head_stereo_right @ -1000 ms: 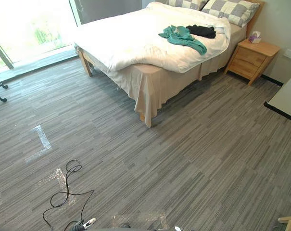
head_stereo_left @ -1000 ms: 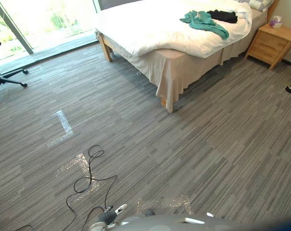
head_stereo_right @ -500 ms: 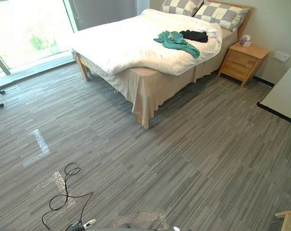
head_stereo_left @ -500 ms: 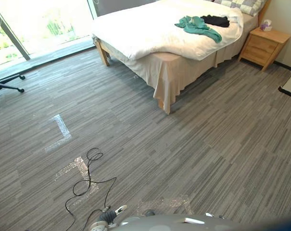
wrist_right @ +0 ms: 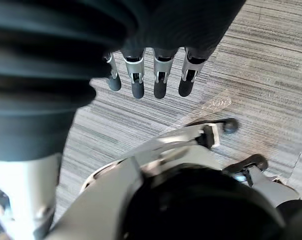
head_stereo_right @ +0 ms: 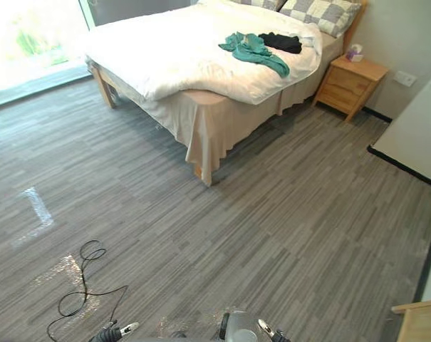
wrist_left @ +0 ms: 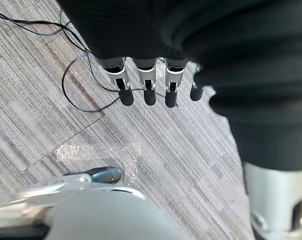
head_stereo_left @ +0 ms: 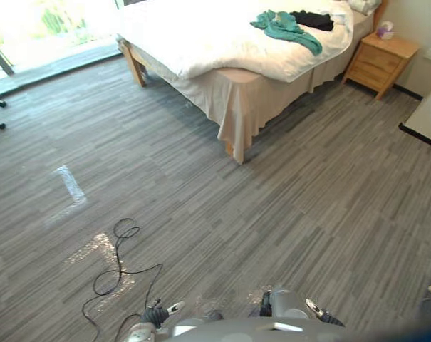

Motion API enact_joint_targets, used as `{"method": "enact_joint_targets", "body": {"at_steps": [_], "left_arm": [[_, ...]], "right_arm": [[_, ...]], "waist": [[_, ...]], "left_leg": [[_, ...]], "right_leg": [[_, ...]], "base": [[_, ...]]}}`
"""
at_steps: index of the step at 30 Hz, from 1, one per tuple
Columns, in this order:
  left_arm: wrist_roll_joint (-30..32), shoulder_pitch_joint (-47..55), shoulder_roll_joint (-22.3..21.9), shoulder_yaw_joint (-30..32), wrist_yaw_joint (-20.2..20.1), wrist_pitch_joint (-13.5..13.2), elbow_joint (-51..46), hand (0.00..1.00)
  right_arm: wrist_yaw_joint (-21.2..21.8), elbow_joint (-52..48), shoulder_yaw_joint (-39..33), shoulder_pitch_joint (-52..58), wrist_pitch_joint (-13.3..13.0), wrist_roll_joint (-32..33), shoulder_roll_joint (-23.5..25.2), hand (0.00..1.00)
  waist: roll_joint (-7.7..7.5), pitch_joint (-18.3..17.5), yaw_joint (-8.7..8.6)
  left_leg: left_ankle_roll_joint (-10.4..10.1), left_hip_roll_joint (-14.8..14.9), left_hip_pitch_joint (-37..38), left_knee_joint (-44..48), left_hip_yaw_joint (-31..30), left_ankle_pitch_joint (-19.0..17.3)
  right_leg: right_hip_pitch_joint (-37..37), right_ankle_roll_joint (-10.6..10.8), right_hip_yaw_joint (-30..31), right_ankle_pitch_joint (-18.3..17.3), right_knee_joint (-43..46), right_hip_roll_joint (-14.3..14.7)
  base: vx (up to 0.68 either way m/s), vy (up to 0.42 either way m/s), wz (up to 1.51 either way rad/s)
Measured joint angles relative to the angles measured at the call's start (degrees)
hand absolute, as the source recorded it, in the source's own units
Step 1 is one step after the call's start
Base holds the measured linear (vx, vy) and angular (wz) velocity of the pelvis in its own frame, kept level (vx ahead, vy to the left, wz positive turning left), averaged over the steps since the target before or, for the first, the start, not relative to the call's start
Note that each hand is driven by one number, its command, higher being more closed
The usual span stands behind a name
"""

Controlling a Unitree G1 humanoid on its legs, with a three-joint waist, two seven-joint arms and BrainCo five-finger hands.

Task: Tidy the bed and pick cloth on bed and put in laundry

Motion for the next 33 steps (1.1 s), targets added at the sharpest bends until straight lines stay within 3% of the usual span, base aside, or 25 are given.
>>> {"method": "enact_joint_targets", "body": {"at_steps": [2,3,4,6,8,9,10,11,12,14,15,16,18,20,22,23,25,26,27,28,29,30,31,32,33], "left_arm": [[1.3,-0.3,-0.5,0.0,-0.8,0.7,0.1,0.00],[2.2,-0.4,-0.7,0.0,-1.2,0.7,0.1,0.00],[2.3,-0.2,-0.5,0.0,-1.5,0.7,0.1,0.00],[2.4,0.2,-0.2,0.7,-2.0,0.7,0.1,0.00],[3.2,0.5,-0.7,2.5,-2.2,0.5,0.1,0.00],[4.4,0.6,-1.8,2.7,-2.2,0.3,0.1,0.00],[4.7,0.9,-2.2,3.2,-2.2,0.2,0.2,0.00],[4.6,0.5,-3.1,4.1,-2.2,-0.1,0.4,0.00],[4.5,0.1,-3.4,4.4,-2.1,-0.4,0.4,0.00],[3.3,-0.2,-3.9,4.5,-1.8,-2.3,-0.1,0.00],[3.2,-0.2,-4.0,4.7,-1.8,-3.0,-0.2,0.00],[2.0,-0.2,-3.9,5.2,-1.7,-4.4,-0.7,0.00],[1.6,0.1,-3.3,6.2,-1.5,-5.1,-1.9,0.00],[1.1,0.0,-4.0,7.0,-1.1,-6.6,-3.4,0.00],[-2.2,0.0,-5.2,8.9,-0.9,-8.8,-4.2,0.00],[-3.2,0.1,-5.4,9.3,-0.8,-9.1,-4.1,0.00],[-5.4,0.6,-6.1,10.3,-0.6,-9.4,-3.7,0.00],[-6.2,-0.2,-6.4,11.5,-0.3,-9.3,-3.6,0.00],[-6.8,0.0,-6.5,11.5,-0.1,-9.2,-3.5,0.00],[-7.4,0.9,-6.6,11.8,0.5,-8.8,-3.3,0.00],[-8.5,0.4,-4.6,14.0,1.0,-7.9,-3.1,0.00],[-9.2,0.1,-4.1,13.7,1.6,-7.4,-3.3,0.00],[-9.4,-0.9,-4.7,12.4,2.5,-6.8,-4.0,0.00],[-9.8,-1.4,-5.6,12.7,3.7,-6.1,-3.9,0.00],[-9.6,-1.4,-6.1,12.7,4.2,-5.9,-3.8,0.00]], "right_arm": [[-0.1,-0.4,0.0,-0.1,0.5,1.6,-0.6,0.00],[-0.2,-0.7,0.0,-0.2,0.8,1.9,-0.7,0.00],[-0.2,-0.8,0.0,-0.1,1.4,1.9,-0.6,0.00],[-0.2,-0.4,-0.3,0.3,2.4,1.8,-0.2,0.00],[0.0,-0.3,-1.9,1.7,3.3,0.2,0.9,0.00],[0.3,-0.1,-3.4,3.0,3.6,-1.0,0.8,0.00],[0.4,-0.1,-4.6,4.0,3.8,-1.7,0.4,0.00],[0.2,0.3,-6.9,3.6,3.8,-3.4,0.7,0.00],[0.1,0.8,-8.0,3.5,3.8,-3.9,0.7,0.00],[0.0,1.5,-8.5,3.3,3.5,-6.6,-0.1,0.00],[0.0,1.8,-8.1,3.2,3.1,-7.5,-0.5,0.00],[-0.1,2.6,-7.3,2.7,2.0,-8.8,-1.3,0.00],[-0.2,2.9,-6.1,1.4,0.1,-10.7,-1.9,0.00],[-0.1,2.6,-5.9,0.1,-2.1,-11.7,-2.8,0.00],[0.1,-0.3,-5.6,-0.7,-5.1,-12.4,-2.8,0.00],[0.2,-0.9,-5.5,-1.0,-6.0,-12.8,-2.8,0.00],[0.6,-3.0,-5.4,-0.8,-8.9,-14.7,-2.4,0.00],[0.3,-3.9,-5.5,1.2,-9.9,-16.2,-1.3,0.00],[0.0,-4.1,-5.4,2.4,-10.1,-16.6,-1.3,0.00],[-0.6,-4.5,-5.3,3.7,-10.3,-17.5,-0.4,0.00],[-2.2,-2.8,-5.2,4.4,-10.0,-19.3,2.5,0.00],[-2.7,-2.8,-4.9,4.7,-10.1,-19.9,3.2,0.00],[-3.7,-1.7,-5.1,5.0,-9.4,-21.1,3.8,0.00],[-5.1,-1.0,-5.5,3.9,-7.8,-21.1,3.5,0.00],[-5.4,-1.0,-5.5,3.7,-7.3,-21.2,3.3,0.00]], "waist": [[1.34,1.1,-0.72],[1.82,2.3,-0.75],[1.65,3.2,-0.98],[0.79,4.3,-1.20],[0.53,4.5,-2.42],[2.22,3.7,-3.35],[3.18,1.9,-3.96],[4.91,1.9,-3.83],[5.19,1.9,-3.81],[5.95,1.6,-4.37],[6.48,1.5,-4.15],[6.73,1.8,-3.40],[5.39,2.5,-2.74],[4.53,2.8,-0.78],[4.29,2.8,2.87],[4.11,2.8,3.01],[3.37,2.5,2.26],[2.74,1.7,2.05],[2.56,0.8,2.04],[2.31,-0.9,2.20],[-2.14,-2.3,1.72],[-3.07,-3.1,1.25],[-3.53,-3.3,1.54],[-3.43,-3.3,1.61],[-3.18,-3.2,1.61]], "left_leg": [[-1.0,2.3,0.2,1.3,0.7,-1.8],[-2.0,3.5,1.3,1.5,1.7,-2.9],[-3.1,4.0,2.6,1.7,2.8,-4.1],[-4.7,4.1,5.0,2.1,4.1,-6.2],[-6.6,5.2,8.2,3.7,5.1,-11.0],[-6.4,7.4,8.9,4.5,6.0,-14.0],[-4.7,8.7,9.1,5.1,6.3,-15.0],[-5.1,10.7,7.9,10.2,6.7,-13.2],[-6.1,11.8,6.4,14.6,6.5,-11.7],[-7.6,17.2,-4.0,40.6,3.7,-5.5],[-7.7,18.2,-6.2,47.1,3.5,-5.6],[-7.8,19.2,-11.7,59.6,2.3,-6.8],[-7.5,16.7,-19.0,66.0,1.3,-8.3],[-6.2,12.4,-25.4,62.2,1.8,-9.4],[-4.7,9.0,-30.5,48.3,7.0,-10.0],[-4.1,8.2,-31.2,43.8,9.1,-9.4],[0.5,6.8,-30.7,26.6,22.9,-3.3],[4.6,4.7,-28.8,17.5,36.2,0.7],[5.7,3.5,-28.1,14.7,41.7,1.7],[9.8,0.8,-26.8,10.8,47.4,0.6],[14.3,-3.7,-25.2,8.6,44.3,0.4],[14.4,-4.9,-25.2,8.4,42.0,0.1],[14.4,-5.3,-24.7,9.8,37.3,-1.0],[13.3,-5.3,-22.5,13.1,31.8,-4.0],[12.8,-5.3,-20.9,14.2,29.4,-5.1]], "right_leg": [[-1.8,-0.5,-1.7,1.4,-7.3,1.0],[-3.2,-1.0,-2.6,4.7,-12.8,1.7],[-4.3,-1.1,-2.7,8.7,-18.9,1.8],[-5.2,-0.6,-2.6,12.3,-23.7,0.9],[-6.1,-1.9,-3.3,15.3,-21.6,-0.9],[-9.1,-3.9,-4.8,15.5,-13.9,-0.8],[-10.9,-6.2,-5.8,11.6,-9.5,0.2],[-11.1,-8.8,-6.3,8.1,-7.6,2.3],[-10.6,-9.4,-6.3,7.0,-7.6,3.3],[-5.4,-10.7,-4.9,3.5,-11.6,9.0],[-3.4,-10.9,-4.5,3.4,-13.5,10.5],[2.4,-10.9,-3.2,3.4,-18.9,13.6],[10.0,-10.8,-0.9,3.5,-24.8,15.3],[15.8,-11.2,1.0,4.3,-28.8,15.6],[22.4,-10.8,3.7,4.1,-33.6,15.7],[24.1,-10.1,3.9,3.6,-34.6,15.5],[30.3,-8.0,2.4,2.4,-38.1,15.4],[34.4,-6.4,-1.0,1.4,-39.6,16.1],[35.5,-5.3,-2.4,0.8,-39.9,16.6],[37.2,-3.8,-4.2,-0.5,-39.5,17.7],[38.1,-3.6,-6.7,-2.2,-36.6,16.1],[36.5,-3.1,-8.8,-1.8,-32.7,15.8],[32.0,-1.3,-10.8,-0.6,-19.5,13.4],[26.4,-0.7,-11.7,-0.1,0.4,9.2],[25.0,-0.4,-11.2,0.1,7.4,7.6]], "base": [[0.28,-0.079,-0.19],[0.30,-0.132,-0.38],[0.33,-0.157,-0.41],[0.34,-0.209,-0.31],[0.47,-0.327,-0.21],[0.51,-0.380,-0.12],[0.69,-0.459,-0.31],[0.63,-0.406,-0.40],[0.66,-0.430,-0.56],[0.64,-0.420,-0.49],[0.65,-0.323,-0.58],[0.65,-0.268,-0.62],[0.63,-0.225,-0.59],[0.54,-0.163,-0.69],[0.71,-0.154,-0.90],[0.73,-0.097,-0.62],[0.66,-0.029,-0.07],[0.68,0.003,0.31],[0.87,0.045,0.49],[0.79,0.012,0.85],[0.64,0.006,1.16],[0.73,-0.055,1.64],[0.71,-0.010,1.97],[0.86,-0.012,1.92],[0.76,-0.005,1.82]]}}
